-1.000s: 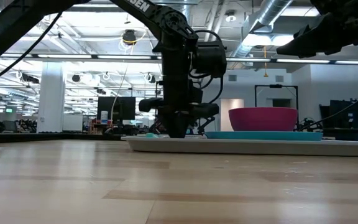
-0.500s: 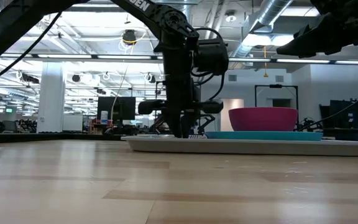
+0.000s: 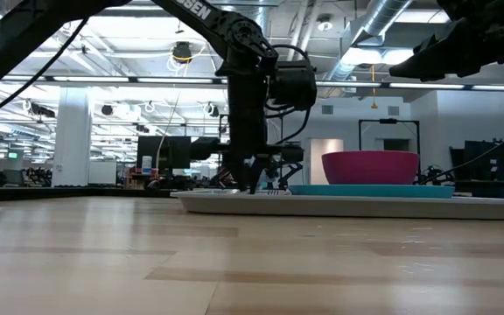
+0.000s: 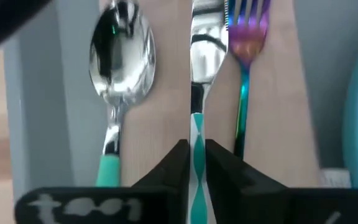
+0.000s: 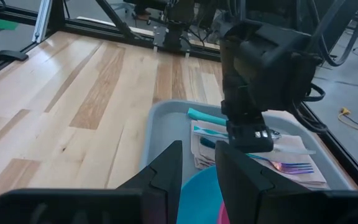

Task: Set up tray
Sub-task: Put the green table knife between the blue fork and the green spoon on the light brown napkin on the gray serving tray, then adjust the green spoon on top of the light brown table napkin on the black serving tray

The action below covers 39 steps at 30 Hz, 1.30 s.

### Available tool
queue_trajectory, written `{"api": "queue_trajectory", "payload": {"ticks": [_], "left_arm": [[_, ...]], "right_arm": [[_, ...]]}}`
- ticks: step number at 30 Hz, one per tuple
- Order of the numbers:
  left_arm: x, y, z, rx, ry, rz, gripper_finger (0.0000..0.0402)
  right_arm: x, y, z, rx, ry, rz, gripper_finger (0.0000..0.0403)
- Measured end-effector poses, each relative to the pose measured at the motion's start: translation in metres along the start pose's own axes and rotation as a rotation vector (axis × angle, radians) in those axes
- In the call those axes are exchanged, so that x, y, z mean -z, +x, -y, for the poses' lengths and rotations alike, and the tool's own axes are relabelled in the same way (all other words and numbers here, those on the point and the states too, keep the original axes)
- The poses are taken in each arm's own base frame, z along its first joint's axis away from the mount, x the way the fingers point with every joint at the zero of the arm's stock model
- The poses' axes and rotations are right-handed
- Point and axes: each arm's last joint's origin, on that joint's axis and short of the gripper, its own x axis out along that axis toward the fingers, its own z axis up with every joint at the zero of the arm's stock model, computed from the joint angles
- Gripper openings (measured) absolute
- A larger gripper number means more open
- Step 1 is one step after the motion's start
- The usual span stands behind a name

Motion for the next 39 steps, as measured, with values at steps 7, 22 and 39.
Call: {"api": "queue_trajectory", "payload": {"ticks": [7, 22, 39], "left_arm": [[-0.005, 0.001, 0.000, 0.008, -0.015, 0.028, 0.0018], [-0.007, 0.002, -0.001, -0.004, 0.001, 0.040, 0.0094], [0.006, -0.052, -0.008, -0.224, 0.207, 0.014, 0.0053]], "right_arm": [[0.000, 0.000, 0.000, 0.000, 0.000, 0.000, 0.0091], [0.000, 0.000, 0.000, -0.001, 0.000, 0.000, 0.0091], [0.000, 0.000, 0.000, -0.001, 0.002, 0.000, 0.0091]]}}
